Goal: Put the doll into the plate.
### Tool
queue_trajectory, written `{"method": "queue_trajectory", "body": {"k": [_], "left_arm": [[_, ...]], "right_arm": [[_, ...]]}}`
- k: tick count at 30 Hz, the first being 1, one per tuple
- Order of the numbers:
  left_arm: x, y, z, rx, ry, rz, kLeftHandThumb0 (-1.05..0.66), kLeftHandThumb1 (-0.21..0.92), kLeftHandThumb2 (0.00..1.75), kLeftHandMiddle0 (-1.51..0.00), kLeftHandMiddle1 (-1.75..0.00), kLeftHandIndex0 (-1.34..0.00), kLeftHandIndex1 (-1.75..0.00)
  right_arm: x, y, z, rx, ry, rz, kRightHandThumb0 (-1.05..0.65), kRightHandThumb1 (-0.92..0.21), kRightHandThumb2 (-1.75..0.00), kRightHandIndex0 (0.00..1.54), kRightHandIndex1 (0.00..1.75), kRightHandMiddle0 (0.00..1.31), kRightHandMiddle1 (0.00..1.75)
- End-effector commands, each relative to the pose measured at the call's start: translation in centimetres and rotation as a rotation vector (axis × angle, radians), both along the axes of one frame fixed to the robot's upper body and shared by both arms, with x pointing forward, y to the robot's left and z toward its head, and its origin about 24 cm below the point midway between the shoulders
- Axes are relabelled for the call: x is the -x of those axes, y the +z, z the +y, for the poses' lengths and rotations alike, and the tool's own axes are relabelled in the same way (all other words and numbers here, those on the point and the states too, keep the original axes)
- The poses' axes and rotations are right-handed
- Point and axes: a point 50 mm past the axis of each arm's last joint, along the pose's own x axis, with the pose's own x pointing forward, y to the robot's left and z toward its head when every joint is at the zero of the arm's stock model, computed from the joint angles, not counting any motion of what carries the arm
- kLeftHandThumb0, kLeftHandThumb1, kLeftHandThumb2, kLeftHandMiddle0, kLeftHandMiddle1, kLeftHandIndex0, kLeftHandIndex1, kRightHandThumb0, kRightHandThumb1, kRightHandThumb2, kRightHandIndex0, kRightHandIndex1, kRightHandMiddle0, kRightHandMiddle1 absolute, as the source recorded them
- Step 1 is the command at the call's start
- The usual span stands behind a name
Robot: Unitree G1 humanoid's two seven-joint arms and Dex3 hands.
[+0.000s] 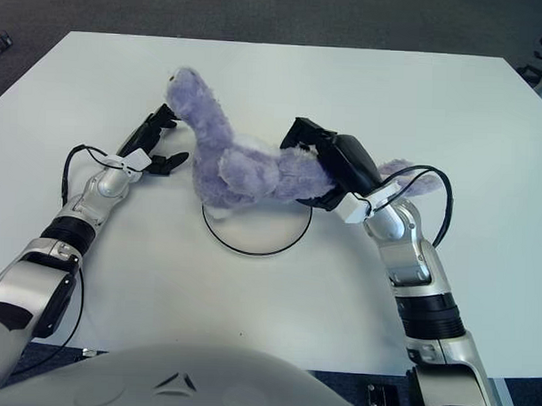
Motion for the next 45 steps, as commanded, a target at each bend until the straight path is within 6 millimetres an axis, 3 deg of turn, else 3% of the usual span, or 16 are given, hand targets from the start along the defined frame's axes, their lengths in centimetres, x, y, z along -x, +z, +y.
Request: {"method": "queue_trajectory", "body": {"k": [1, 4, 9, 12, 14, 18, 22, 24, 31, 32, 33, 36, 39, 45], "left_arm": [[0.6, -2.0, 0.6, -0.01, 0.041, 0.098, -0.59, 0.68, 0.76, -0.1, -1.1, 0.0, -1.13], [0.6, -2.0, 0.6, -0.012, 0.042, 0.097, -0.57, 0.67, 0.79, -0.1, -1.11, 0.0, -1.16], [0.6, -2.1, 0.6, -0.022, 0.04, 0.097, -0.52, 0.65, 0.85, -0.12, -1.11, 0.0, -1.2], [0.6, -2.1, 0.4, -0.026, 0.036, 0.093, -0.5, 0.64, 0.88, -0.13, -1.12, 0.0, -1.23], [0.6, -2.0, 0.3, -0.026, 0.029, 0.088, -0.47, 0.62, 0.92, -0.13, -1.13, 0.0, -1.26], [0.7, -2.0, 0.1, -0.019, 0.024, 0.084, -0.22, 0.49, 1.17, -0.12, -1.19, 0.0, -1.3], [0.7, -2.1, 0.0, -0.014, 0.021, 0.087, -0.12, 0.43, 1.28, -0.12, -1.22, 0.0, -1.33], [0.7, -2.1, -0.1, -0.013, 0.019, 0.092, -0.02, 0.39, 1.37, -0.12, -1.24, 0.0, -1.37], [0.6, -2.2, -0.5, -0.014, 0.016, 0.103, 0.1, 0.35, 1.48, -0.1, -1.25, 0.0, -1.41], [0.6, -2.3, -0.6, -0.019, 0.016, 0.105, 0.12, 0.34, 1.5, -0.09, -1.25, 0.0, -1.42], [0.6, -2.3, -0.7, -0.022, 0.016, 0.107, 0.14, 0.34, 1.51, -0.08, -1.24, 0.0, -1.42], [0.5, -2.4, -0.9, -0.036, 0.014, 0.114, 0.17, 0.33, 1.54, -0.06, -1.22, 0.0, -1.41], [0.5, -2.5, -1.1, -0.05, 0.012, 0.12, 0.18, 0.33, 1.55, -0.04, -1.2, 0.0, -1.39], [0.4, -2.5, -1.6, -0.096, 0.003, 0.116, 0.21, 0.32, 1.57, -0.02, -1.15, 0.0, -1.4]], "right_arm": [[0.4, 0.1, -0.2, 0.022, 0.031, 0.019, 0.0, -0.13, -1.53, 0.77, 1.71, 0.51, 1.75], [0.5, -0.2, -0.2, 0.03, 0.052, 0.046, 0.0, -0.12, -1.54, 0.77, 1.72, 0.52, 1.75], [0.4, -0.3, -0.2, 0.05, 0.097, 0.109, -0.01, 0.0, -1.68, 0.85, 1.74, 0.62, 1.75], [0.3, -0.3, -0.3, 0.081, 0.116, 0.135, -0.34, -0.18, -1.47, 1.09, 1.75, 0.64, 1.75], [0.3, -0.3, -0.4, 0.133, 0.119, 0.147, -0.43, -0.21, -1.43, 1.14, 1.75, 0.66, 1.75], [0.3, -0.3, -0.7, 0.174, 0.111, 0.161, -0.51, -0.24, -1.41, 1.1, 1.75, 0.67, 1.75], [0.4, -0.2, -1.0, 0.212, 0.112, 0.178, -0.51, -0.27, -1.37, 1.06, 1.75, 0.65, 1.75], [0.5, -0.1, -1.2, 0.243, 0.114, 0.18, -0.48, -0.35, -1.27, 0.99, 1.75, 0.59, 1.75], [0.7, 0.0, -1.9, 0.302, 0.123, 0.208, -0.42, -0.6, -0.95, 0.72, 1.75, 0.4, 1.75], [0.7, 0.0, -2.2, 0.316, 0.124, 0.239, -0.59, -0.72, -0.85, 0.53, 1.69, 0.25, 1.67], [0.7, 0.1, -2.5, 0.326, 0.124, 0.261, -0.71, -0.79, -0.79, 0.38, 1.52, 0.16, 1.49], [0.7, 0.3, -3.0, 0.368, 0.139, 0.307, -0.85, -0.88, -0.75, 0.19, 1.24, 0.05, 1.22], [0.7, 0.5, -3.3, 0.397, 0.152, 0.328, -0.91, -0.91, -0.77, 0.11, 1.0, 0.02, 1.04], [0.5, 1.2, -4.3, 0.422, 0.177, 0.372, -0.96, -0.92, -0.77, 0.02, 0.71, 0.0, 0.83]]}}
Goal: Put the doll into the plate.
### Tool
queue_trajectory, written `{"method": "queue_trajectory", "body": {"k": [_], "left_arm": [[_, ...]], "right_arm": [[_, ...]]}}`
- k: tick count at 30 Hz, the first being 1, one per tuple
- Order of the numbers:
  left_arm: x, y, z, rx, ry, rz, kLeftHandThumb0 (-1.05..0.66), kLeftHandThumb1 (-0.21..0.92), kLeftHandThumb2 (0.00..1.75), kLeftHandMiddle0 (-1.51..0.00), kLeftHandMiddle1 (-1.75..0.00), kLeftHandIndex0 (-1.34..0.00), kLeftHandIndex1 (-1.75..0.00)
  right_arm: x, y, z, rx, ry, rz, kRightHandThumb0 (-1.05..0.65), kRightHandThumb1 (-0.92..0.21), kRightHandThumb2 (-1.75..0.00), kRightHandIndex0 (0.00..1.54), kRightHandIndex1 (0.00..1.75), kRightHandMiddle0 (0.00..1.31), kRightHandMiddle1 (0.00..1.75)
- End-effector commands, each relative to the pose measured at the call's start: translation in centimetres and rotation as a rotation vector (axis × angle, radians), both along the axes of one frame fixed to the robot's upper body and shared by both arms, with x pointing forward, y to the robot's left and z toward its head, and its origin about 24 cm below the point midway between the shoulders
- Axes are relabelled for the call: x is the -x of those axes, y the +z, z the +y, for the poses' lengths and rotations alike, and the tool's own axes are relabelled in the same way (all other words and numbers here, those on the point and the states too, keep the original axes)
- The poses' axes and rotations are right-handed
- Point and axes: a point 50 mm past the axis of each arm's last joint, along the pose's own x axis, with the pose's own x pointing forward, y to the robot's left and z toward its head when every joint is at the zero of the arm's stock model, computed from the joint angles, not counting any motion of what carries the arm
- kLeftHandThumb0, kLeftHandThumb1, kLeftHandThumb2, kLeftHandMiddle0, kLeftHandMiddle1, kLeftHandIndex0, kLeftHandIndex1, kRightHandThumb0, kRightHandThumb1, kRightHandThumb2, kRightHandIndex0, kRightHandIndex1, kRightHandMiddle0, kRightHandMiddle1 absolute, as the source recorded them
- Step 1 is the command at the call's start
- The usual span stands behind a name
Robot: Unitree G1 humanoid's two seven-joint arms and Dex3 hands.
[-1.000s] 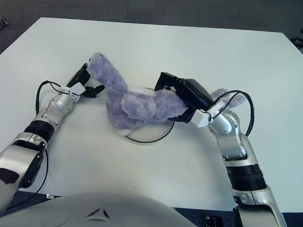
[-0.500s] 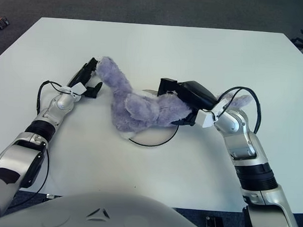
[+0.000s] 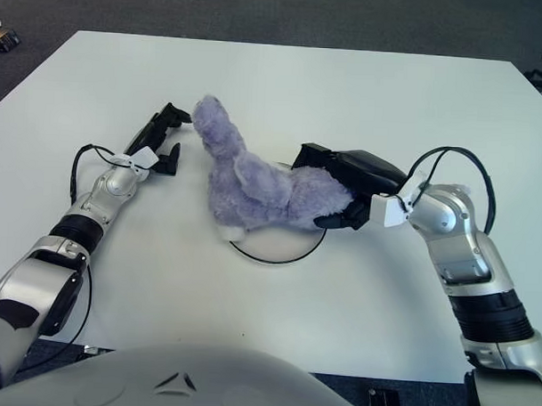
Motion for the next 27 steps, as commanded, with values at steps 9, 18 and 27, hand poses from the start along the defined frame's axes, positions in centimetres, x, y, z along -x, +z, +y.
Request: {"method": "queue_trajectory", "body": {"k": [9, 18, 27], "left_arm": [[0.8, -2.4, -0.6, -0.094, -0.007, 0.092, 0.25, 0.32, 1.6, 0.0, -1.13, 0.0, -1.44], [0.8, -2.2, -0.7, -0.085, -0.025, 0.089, 0.27, 0.34, 1.6, 0.0, -1.14, 0.0, -1.5], [0.7, -2.1, -0.7, -0.077, -0.028, 0.096, 0.26, 0.35, 1.57, 0.0, -1.17, 0.0, -1.53]], "right_arm": [[-1.1, 2.5, -2.8, 0.021, 0.004, 0.058, -1.0, -0.92, -0.69, 0.0, 0.55, 0.0, 0.73], [-3.0, 6.6, -4.5, 0.033, 0.043, 0.015, -0.99, -0.91, -0.36, 0.0, 0.55, 0.0, 0.58], [-3.6, 8.1, -5.3, 0.028, 0.054, 0.08, -0.91, -0.79, -0.28, 0.04, 0.45, 0.0, 0.57]]}}
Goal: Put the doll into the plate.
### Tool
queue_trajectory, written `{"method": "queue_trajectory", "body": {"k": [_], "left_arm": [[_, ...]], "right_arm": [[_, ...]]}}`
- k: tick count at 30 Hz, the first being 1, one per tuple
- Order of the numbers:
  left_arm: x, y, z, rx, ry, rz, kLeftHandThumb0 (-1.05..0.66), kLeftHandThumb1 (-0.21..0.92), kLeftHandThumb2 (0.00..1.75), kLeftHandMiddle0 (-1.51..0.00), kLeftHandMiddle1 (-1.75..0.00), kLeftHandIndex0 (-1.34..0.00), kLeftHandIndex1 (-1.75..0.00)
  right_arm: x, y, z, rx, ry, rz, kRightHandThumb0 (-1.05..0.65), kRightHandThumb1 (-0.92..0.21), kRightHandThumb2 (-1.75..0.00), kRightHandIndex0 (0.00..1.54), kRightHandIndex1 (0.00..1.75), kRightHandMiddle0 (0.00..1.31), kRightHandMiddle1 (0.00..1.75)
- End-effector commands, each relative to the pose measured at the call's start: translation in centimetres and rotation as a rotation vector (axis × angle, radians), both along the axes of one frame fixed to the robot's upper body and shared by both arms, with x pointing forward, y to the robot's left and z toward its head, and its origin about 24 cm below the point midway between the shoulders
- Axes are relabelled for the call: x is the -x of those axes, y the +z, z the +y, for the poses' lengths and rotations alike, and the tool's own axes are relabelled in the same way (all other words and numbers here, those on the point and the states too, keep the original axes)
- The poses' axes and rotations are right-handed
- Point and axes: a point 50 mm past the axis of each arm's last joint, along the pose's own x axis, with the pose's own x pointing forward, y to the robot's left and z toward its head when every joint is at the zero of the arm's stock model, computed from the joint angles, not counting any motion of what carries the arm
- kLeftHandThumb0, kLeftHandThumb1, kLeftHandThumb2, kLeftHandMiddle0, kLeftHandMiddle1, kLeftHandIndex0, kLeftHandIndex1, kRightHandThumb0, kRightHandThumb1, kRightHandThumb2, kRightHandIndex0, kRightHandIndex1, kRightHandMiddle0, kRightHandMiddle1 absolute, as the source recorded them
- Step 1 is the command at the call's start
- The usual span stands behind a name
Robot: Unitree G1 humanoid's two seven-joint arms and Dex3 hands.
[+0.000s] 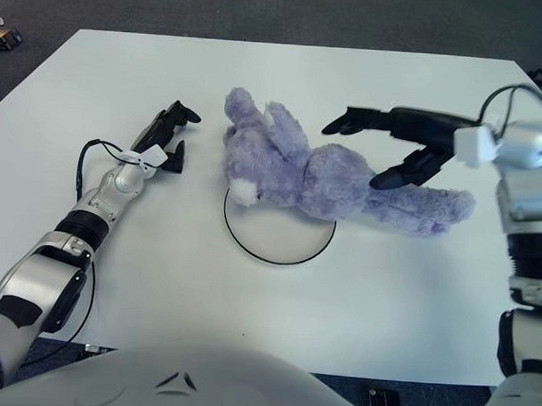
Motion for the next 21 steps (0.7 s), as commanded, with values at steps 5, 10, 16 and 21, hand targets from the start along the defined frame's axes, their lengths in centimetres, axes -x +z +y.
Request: {"method": "queue_trajectory", "body": {"k": [5, 10, 16, 21], "left_arm": [[1.0, -2.5, 0.4, -0.059, -0.011, 0.114, 0.27, 0.35, 1.56, 0.0, -1.17, 0.0, -1.53], [0.9, -2.5, 0.5, -0.079, -0.016, 0.114, 0.29, 0.36, 1.58, 0.0, -1.14, 0.0, -1.53], [0.9, -2.5, 0.7, -0.089, -0.019, 0.119, 0.3, 0.37, 1.59, 0.0, -1.11, 0.0, -1.53], [0.9, -2.5, 0.7, -0.091, -0.018, 0.122, 0.3, 0.36, 1.59, 0.0, -1.11, 0.0, -1.52]], "right_arm": [[-1.8, 1.1, -0.5, -0.121, 0.007, 0.061, -0.94, -0.77, -0.3, 0.08, 0.45, 0.0, 0.67], [-3.9, 1.0, -0.3, -0.263, 0.108, 0.13, -1.01, -0.77, -0.31, 0.13, 0.47, 0.0, 0.67], [-5.4, 0.0, -1.1, -0.562, 0.235, 0.441, -1.04, -0.83, -0.27, 0.13, 0.46, 0.0, 0.63], [-4.7, 0.3, -2.7, -0.584, 0.081, 0.537, -0.9, -0.72, -0.57, 0.21, 0.47, 0.02, 0.87]]}}
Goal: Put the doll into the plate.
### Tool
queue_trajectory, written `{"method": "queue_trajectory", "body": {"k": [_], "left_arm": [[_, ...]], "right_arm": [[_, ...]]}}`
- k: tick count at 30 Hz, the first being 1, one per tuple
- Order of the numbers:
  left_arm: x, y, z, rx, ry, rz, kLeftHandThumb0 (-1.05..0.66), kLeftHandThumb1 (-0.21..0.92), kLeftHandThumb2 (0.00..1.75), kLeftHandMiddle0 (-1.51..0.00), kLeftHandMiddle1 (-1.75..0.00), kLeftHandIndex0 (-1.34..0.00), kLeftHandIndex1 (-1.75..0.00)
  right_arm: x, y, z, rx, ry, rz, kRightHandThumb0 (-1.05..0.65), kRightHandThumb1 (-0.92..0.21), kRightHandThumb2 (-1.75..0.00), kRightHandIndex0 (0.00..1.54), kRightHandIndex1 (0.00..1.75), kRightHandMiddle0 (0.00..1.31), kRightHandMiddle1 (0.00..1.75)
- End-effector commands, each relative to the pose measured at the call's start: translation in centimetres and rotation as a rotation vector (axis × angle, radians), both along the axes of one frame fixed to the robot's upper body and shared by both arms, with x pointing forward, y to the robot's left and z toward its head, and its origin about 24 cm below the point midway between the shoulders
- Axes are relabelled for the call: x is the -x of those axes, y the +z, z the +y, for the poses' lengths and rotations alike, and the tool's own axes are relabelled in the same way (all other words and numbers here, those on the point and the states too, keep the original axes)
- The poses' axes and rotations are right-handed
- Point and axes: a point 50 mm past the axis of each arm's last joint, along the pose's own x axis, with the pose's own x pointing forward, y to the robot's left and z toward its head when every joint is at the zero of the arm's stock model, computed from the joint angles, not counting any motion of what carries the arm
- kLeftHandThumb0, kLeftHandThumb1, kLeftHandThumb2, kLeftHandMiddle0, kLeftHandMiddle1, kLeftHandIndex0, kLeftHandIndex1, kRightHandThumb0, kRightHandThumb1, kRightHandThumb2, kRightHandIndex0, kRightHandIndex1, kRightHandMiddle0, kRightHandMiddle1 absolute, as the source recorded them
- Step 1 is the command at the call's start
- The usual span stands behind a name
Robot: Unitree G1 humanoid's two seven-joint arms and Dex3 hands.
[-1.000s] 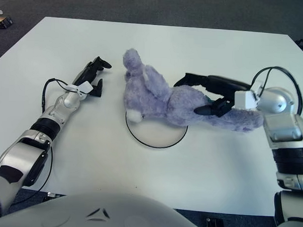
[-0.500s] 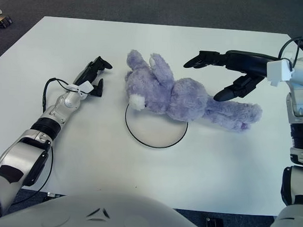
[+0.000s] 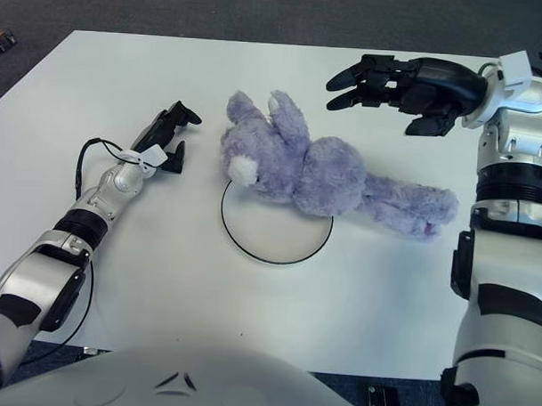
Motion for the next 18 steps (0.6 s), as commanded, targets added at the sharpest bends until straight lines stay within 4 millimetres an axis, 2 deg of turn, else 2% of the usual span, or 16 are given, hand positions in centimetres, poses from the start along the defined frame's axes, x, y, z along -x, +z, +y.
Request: {"method": "queue_trajectory", "body": {"k": [1, 2, 3, 6, 8, 11, 18], "left_arm": [[1.0, -2.8, 0.9, -0.075, 0.011, 0.126, 0.3, 0.36, 1.59, 0.0, -1.11, 0.0, -1.52], [1.0, -2.8, 1.0, -0.074, 0.012, 0.129, 0.3, 0.35, 1.59, 0.0, -1.11, 0.0, -1.51], [1.0, -2.8, 1.0, -0.073, 0.013, 0.133, 0.3, 0.35, 1.59, 0.0, -1.11, 0.0, -1.51], [1.0, -2.9, 1.0, -0.072, 0.016, 0.137, 0.3, 0.33, 1.6, 0.0, -1.11, 0.0, -1.5], [1.0, -2.9, 1.1, -0.074, 0.018, 0.135, 0.29, 0.33, 1.59, 0.0, -1.12, 0.0, -1.49], [1.0, -2.8, 1.0, -0.076, 0.018, 0.129, 0.28, 0.33, 1.59, 0.0, -1.13, 0.0, -1.48], [1.0, -2.9, 1.2, -0.075, 0.018, 0.135, 0.28, 0.32, 1.58, 0.0, -1.15, 0.0, -1.48]], "right_arm": [[1.5, 0.7, -1.5, -0.005, -0.207, -0.008, -0.85, -0.65, -0.73, 0.23, 0.49, 0.01, 0.97], [2.6, 0.6, -1.7, -0.014, -0.291, -0.075, -0.89, -0.74, -0.71, 0.24, 0.54, 0.01, 0.95], [3.0, 0.8, -1.9, -0.031, -0.346, -0.118, -0.91, -0.78, -0.7, 0.24, 0.56, 0.01, 0.94], [3.0, 1.0, -1.8, -0.04, -0.395, -0.122, -1.01, -0.88, -0.69, 0.22, 0.66, 0.0, 0.85], [2.8, 1.2, -1.5, -0.02, -0.4, -0.09, -1.03, -0.9, -0.7, 0.25, 0.69, 0.0, 0.89], [1.3, 2.3, -0.7, 0.05, -0.344, 0.003, -1.04, -0.91, -0.7, 0.23, 0.69, 0.0, 0.88], [2.1, 1.5, -0.6, 0.092, -0.234, 0.044, -1.05, -0.92, -0.6, 0.2, 0.65, 0.0, 0.84]]}}
